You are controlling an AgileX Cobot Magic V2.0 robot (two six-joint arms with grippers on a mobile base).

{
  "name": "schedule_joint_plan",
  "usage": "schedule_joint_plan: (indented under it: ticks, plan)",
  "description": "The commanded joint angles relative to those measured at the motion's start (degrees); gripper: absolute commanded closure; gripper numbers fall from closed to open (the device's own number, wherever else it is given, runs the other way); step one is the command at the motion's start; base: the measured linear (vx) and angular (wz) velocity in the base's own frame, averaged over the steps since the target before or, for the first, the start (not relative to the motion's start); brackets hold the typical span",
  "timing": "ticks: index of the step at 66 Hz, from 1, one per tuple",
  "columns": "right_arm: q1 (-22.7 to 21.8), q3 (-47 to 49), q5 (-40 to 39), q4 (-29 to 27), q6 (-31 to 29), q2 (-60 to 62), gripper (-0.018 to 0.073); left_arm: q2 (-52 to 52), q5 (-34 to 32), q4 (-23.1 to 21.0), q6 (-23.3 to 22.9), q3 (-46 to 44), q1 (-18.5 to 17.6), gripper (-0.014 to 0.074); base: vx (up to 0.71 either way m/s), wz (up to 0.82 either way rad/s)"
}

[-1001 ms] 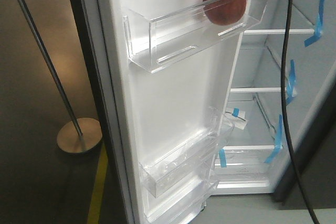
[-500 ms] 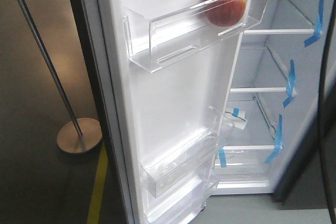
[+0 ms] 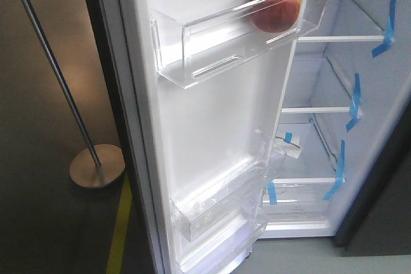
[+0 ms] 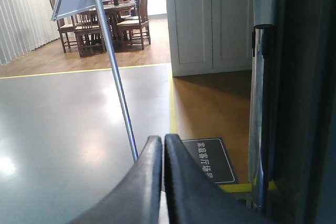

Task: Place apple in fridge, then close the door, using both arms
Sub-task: 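Withdraw the open right gripper up and back from the door shelf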

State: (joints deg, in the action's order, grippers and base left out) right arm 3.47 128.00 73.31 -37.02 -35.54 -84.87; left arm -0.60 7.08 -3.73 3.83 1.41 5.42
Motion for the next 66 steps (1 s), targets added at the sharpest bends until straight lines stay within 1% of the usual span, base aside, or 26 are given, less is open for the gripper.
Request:
schedule_joint_plan:
  ticks: [1,5,10,14,19,25,28,36,47,52,57,61,66]
  plan:
    - [-0.13,1.32,-0.41,2.71,1.51,1.88,0.0564,-0.91,-4.15,-0.37,-0.28,-1.33,-0.39,0.0603,0.00,0.00]
    - [-0.13,1.32,0.20,3.20,3.01,2.05,0.0564,-0.91,-4.15,-0.37,-0.28,-1.33,-0.39,0.0603,0.00,0.00]
    - [-0.13,-0.14,-1.49,3.08,1.24,2.15,0.0563,-0.91,-4.15,-0.37,-0.28,-1.33,-0.39,0.0603,0.00,0.00]
    - [-0.13,-3.56,-4.89,2.87,1.92,2.27,0.0563,-0.91,-4.15,-0.37,-0.28,-1.33,-0.39,0.0603,0.00,0.00]
    - [-0.13,-8.84,-6.92,2.44,3.15,3.38,0.0563,-0.91,-4.20,-0.37,-0.25,-1.33,-0.40,0.0603,0.00,0.00]
    - [-0.13,-18.17,-8.29,-0.32,1.51,6.85,0.0563,-0.91,-4.20,-0.37,-0.25,-1.33,-0.40,0.0603,0.00,0.00]
    - [-0.13,-24.08,-10.82,-1.58,-0.25,9.29,0.0563,-0.91,-4.20,-0.37,-0.25,-1.33,-0.40,0.0603,0.00,0.00]
    - [-0.13,-38.62,-19.50,-1.58,-2.47,18.10,0.0563,-0.91,-4.40,-0.49,-0.30,-1.33,-0.40,0.0603,0.00,0.00]
    - [-0.13,-57.18,-24.36,-1.81,-3.59,29.21,0.0563,-0.91,-5.38,-1.02,-0.50,-1.33,-0.40,0.0603,0.00,0.00]
    - [-0.13,-65.40,-25.99,-1.73,-3.59,35.03,0.0563,-0.91,-7.51,-3.25,-3.83,-1.33,-0.40,0.0603,0.00,0.00]
    - [-0.13,-73.02,-27.84,-1.59,-3.59,40.33,0.0563,-0.91,-10.13,-6.79,-7.84,-1.41,-0.40,0.0603,0.00,0.00]
    - [-0.13,-78.41,-29.81,-1.16,-3.59,43.77,0.0563,-0.91,-11.59,-7.94,-9.45,-1.39,-0.40,0.0603,0.00,0.00]
    - [-0.13,-83.54,-32.99,-1.02,-3.13,48.37,0.0563,-0.91,-12.87,-8.34,-9.87,-1.44,-0.40,0.0603,0.00,0.00]
